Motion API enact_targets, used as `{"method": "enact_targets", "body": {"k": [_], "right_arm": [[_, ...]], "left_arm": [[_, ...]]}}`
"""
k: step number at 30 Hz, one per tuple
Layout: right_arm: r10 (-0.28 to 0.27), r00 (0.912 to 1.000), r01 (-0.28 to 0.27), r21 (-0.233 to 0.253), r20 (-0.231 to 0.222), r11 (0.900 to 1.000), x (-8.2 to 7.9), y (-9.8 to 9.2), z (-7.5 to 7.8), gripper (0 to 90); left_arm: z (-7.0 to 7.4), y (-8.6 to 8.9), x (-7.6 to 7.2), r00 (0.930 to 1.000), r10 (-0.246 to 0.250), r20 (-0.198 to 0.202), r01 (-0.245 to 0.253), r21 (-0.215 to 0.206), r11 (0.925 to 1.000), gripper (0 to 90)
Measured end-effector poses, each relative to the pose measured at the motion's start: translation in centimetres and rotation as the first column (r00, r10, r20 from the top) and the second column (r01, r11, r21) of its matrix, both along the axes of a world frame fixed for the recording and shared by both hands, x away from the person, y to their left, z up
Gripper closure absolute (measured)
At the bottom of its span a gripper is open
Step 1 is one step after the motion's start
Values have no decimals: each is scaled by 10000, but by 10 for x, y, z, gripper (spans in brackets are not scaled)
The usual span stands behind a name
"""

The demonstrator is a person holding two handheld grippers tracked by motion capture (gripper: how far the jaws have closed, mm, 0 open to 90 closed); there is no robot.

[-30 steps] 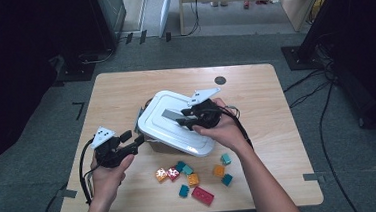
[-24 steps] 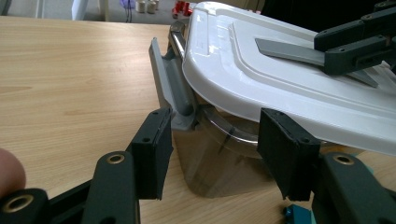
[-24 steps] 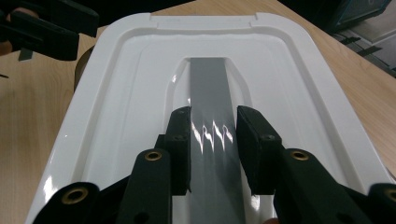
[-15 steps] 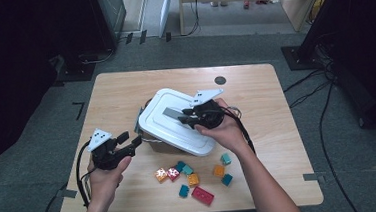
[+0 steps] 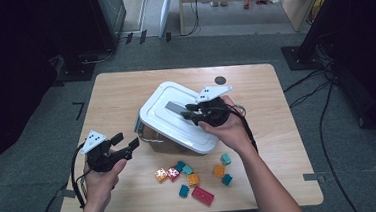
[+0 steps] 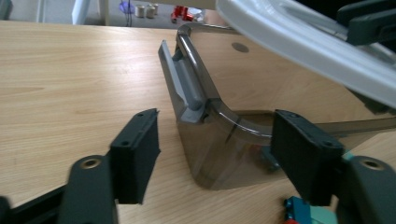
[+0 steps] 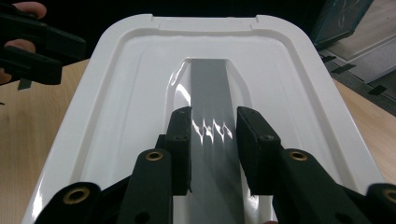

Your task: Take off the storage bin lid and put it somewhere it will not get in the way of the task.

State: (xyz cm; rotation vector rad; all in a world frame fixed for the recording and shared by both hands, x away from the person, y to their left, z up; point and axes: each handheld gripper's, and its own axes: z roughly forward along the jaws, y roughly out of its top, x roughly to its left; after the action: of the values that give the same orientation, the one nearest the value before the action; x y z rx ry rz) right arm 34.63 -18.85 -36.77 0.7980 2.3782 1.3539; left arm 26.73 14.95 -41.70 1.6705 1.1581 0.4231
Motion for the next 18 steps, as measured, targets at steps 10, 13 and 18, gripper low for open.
{"method": "enact_targets", "body": {"k": [10,13,18], "right_arm": [[-620,9980,616,302,127,9976,-5,-23,9,683],[-842,9963,836,368,169,9958,-6,-32,10,683],[-1243,9922,1236,483,132,9912,-7,-47,9,683]], "left_arm": [[1,11,-5,9996,20,294,-18,-92,10000,142],[-1,14,-6,9996,102,246,-102,-42,9999,137],[-8,22,-8,9997,124,200,-125,91,9999,133]]}}
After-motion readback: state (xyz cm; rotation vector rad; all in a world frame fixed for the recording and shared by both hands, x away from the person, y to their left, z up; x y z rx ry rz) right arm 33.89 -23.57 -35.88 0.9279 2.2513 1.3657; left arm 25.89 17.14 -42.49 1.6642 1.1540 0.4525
